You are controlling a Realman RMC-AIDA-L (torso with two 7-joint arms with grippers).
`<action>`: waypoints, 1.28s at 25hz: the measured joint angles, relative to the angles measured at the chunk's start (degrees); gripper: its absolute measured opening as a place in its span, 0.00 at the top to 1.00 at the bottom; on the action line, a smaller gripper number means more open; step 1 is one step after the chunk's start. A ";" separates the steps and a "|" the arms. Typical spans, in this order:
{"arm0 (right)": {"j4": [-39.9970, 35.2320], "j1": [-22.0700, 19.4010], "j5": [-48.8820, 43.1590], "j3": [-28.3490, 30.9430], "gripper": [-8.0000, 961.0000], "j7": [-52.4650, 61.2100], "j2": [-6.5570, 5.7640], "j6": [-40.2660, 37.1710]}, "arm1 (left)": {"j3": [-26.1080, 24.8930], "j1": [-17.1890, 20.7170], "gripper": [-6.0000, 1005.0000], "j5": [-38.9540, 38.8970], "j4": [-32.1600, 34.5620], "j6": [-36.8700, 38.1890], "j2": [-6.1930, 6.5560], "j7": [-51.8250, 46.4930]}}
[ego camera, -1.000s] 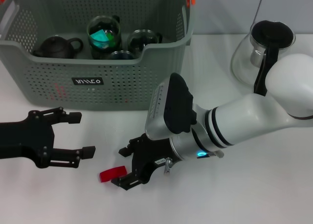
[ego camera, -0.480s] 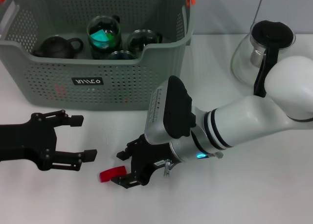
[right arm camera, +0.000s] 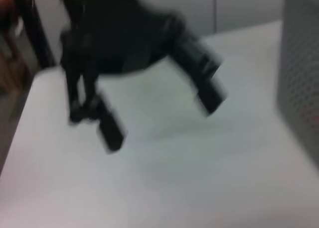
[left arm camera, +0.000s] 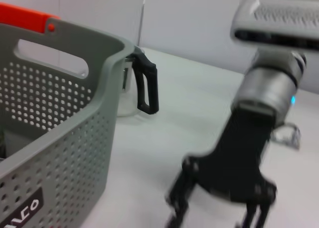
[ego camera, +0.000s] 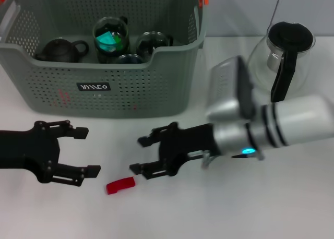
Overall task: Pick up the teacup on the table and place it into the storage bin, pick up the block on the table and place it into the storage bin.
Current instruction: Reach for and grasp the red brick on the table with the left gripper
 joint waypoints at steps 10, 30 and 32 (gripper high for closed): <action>-0.10 -4.92 -7.06 18.91 0.03 0.12 -3.45 -16.02 | 8.81 -5.11 0.06 11.06 0.32 -5.17 -1.24 -3.80; -0.03 -6.91 -14.40 27.61 0.02 -0.29 -2.95 -19.19 | 40.62 -11.42 0.06 27.45 5.54 -14.34 -2.58 -29.92; -0.09 -6.90 -14.40 27.66 0.02 -0.29 -2.94 -19.10 | 42.01 -11.73 0.08 27.48 5.60 -14.84 -2.65 -31.48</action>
